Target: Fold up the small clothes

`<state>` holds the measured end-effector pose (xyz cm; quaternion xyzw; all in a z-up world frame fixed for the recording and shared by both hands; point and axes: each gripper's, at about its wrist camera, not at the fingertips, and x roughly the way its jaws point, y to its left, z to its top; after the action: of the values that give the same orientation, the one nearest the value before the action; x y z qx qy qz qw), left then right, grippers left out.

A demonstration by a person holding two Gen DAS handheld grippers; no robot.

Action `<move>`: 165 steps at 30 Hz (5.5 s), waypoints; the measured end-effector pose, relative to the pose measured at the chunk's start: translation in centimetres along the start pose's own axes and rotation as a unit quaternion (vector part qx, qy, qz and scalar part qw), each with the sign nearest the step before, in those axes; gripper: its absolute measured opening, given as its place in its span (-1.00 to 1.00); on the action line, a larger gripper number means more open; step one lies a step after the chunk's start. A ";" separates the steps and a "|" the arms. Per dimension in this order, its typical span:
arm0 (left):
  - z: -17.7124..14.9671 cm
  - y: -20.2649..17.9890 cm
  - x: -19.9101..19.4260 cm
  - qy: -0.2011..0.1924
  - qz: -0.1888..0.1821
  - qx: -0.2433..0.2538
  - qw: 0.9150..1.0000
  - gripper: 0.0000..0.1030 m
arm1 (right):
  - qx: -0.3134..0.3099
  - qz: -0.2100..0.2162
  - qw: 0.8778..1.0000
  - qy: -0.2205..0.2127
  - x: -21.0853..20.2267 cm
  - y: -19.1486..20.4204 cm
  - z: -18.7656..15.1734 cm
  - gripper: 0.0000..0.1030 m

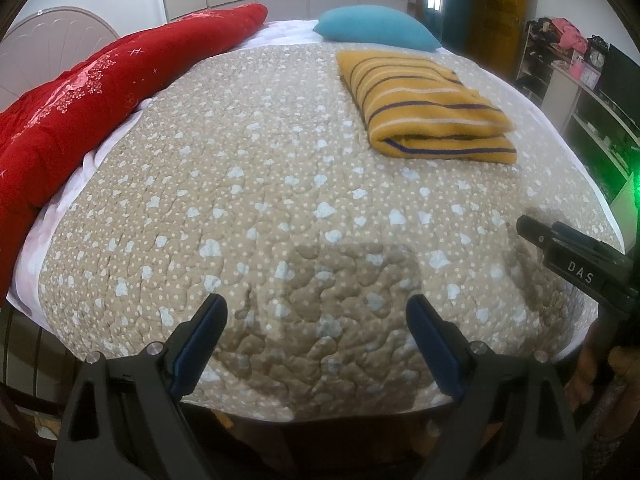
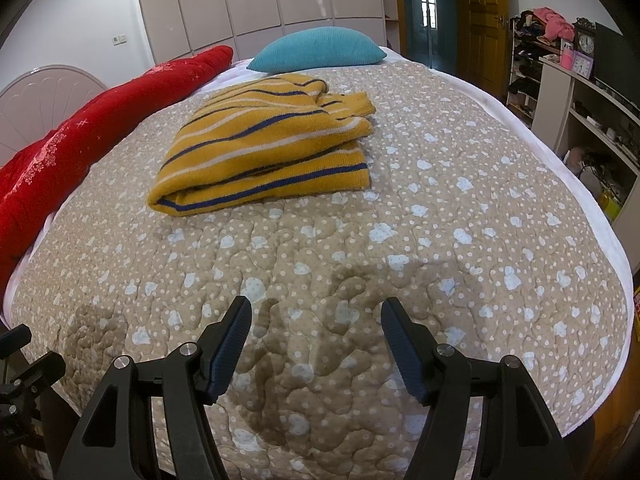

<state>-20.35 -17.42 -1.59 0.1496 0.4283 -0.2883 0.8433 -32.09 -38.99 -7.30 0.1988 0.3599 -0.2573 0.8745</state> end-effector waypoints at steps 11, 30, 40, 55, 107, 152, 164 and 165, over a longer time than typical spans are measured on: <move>-0.1 0.0 0.1 0.002 0.000 0.002 1.000 0.75 | 0.000 -0.001 1.000 0.001 0.0 -0.1 0.0 0.40; -0.3 0.1 0.7 0.012 -0.003 0.005 1.000 0.75 | -0.002 -0.001 1.000 0.001 0.1 -0.2 0.0 0.42; -0.5 0.3 1.0 0.018 -0.002 0.005 1.000 0.75 | -0.003 -0.002 1.000 0.002 0.2 -0.2 -0.1 0.43; -0.3 -0.1 0.0 -0.013 0.032 0.017 0.999 0.75 | -0.003 -0.003 1.000 0.002 0.3 -0.3 -0.3 0.45; -1.0 0.0 2.3 0.026 0.028 0.009 0.999 0.75 | -0.009 -0.007 1.000 0.003 0.6 -0.2 -0.8 0.49; 5.4 -0.9 1.8 -0.038 0.008 0.024 0.999 1.00 | -0.075 0.002 0.996 -0.055 -0.3 1.7 3.5 0.56; 8.9 -2.2 3.7 -0.027 0.004 0.029 0.999 1.00 | -0.078 -0.002 0.996 -0.051 0.7 1.8 7.3 0.61; 9.0 -2.1 4.0 -0.025 0.001 0.029 0.999 1.00 | -0.077 -0.003 0.996 -0.049 0.9 1.7 7.5 0.61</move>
<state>-14.06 -25.02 0.51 0.1672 0.3983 -0.3031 0.8494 -26.58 -41.88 -2.72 0.1163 0.3358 -0.2412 0.9031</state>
